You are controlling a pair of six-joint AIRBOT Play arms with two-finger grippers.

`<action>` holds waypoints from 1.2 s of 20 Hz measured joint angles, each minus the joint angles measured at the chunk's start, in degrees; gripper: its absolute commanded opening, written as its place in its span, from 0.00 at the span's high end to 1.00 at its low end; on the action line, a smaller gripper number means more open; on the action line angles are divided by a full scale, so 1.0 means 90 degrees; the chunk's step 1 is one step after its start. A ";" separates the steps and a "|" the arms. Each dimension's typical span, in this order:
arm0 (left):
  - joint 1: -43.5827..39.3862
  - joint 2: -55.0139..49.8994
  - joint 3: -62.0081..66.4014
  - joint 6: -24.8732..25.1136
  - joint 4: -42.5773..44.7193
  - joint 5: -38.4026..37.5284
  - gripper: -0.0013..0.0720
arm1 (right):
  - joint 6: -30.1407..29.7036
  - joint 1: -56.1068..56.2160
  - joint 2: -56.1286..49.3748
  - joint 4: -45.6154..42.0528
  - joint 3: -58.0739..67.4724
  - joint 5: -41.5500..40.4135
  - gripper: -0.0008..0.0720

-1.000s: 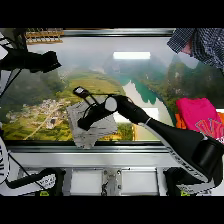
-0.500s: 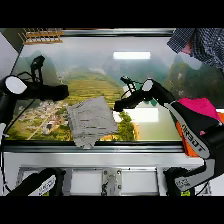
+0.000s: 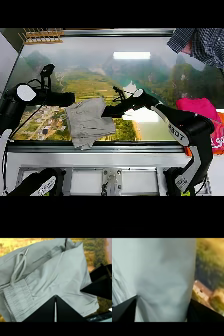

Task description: Fold the clothes and pants, and hang the long-sleeved shirts on hangers.

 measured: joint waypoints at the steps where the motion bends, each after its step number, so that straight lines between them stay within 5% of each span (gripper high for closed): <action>1: -0.0007 0.0000 -0.0005 0.0000 0.0000 0.0000 0.98 | -0.0034 0.0117 -0.0032 0.0056 -0.0007 -0.0075 0.65; 2: -0.0010 0.0000 -0.0010 0.0000 0.0000 0.0000 0.98 | -0.0051 0.0226 -0.0039 0.0148 -0.0005 -0.0146 0.91; 3: -0.0012 0.0002 -0.0010 0.0000 0.0000 0.0000 0.98 | -0.0100 0.0330 -0.0044 0.0228 0.0007 -0.0202 0.96; 7: -0.0015 0.0000 -0.0012 -0.0010 -0.0007 -0.0029 0.98 | -0.0107 0.0396 0.0197 -0.0058 0.0068 -0.0255 0.96; 15: -0.0194 0.0000 -0.0012 -0.0017 -0.0015 -0.0141 0.98 | 0.1681 -0.2246 0.2276 -0.4284 0.0097 0.0340 0.96; 24: -0.1151 0.0000 -0.0012 -0.0010 -0.0002 0.0063 0.98 | 0.2718 -0.6047 0.3534 -0.4930 0.0097 0.0580 0.96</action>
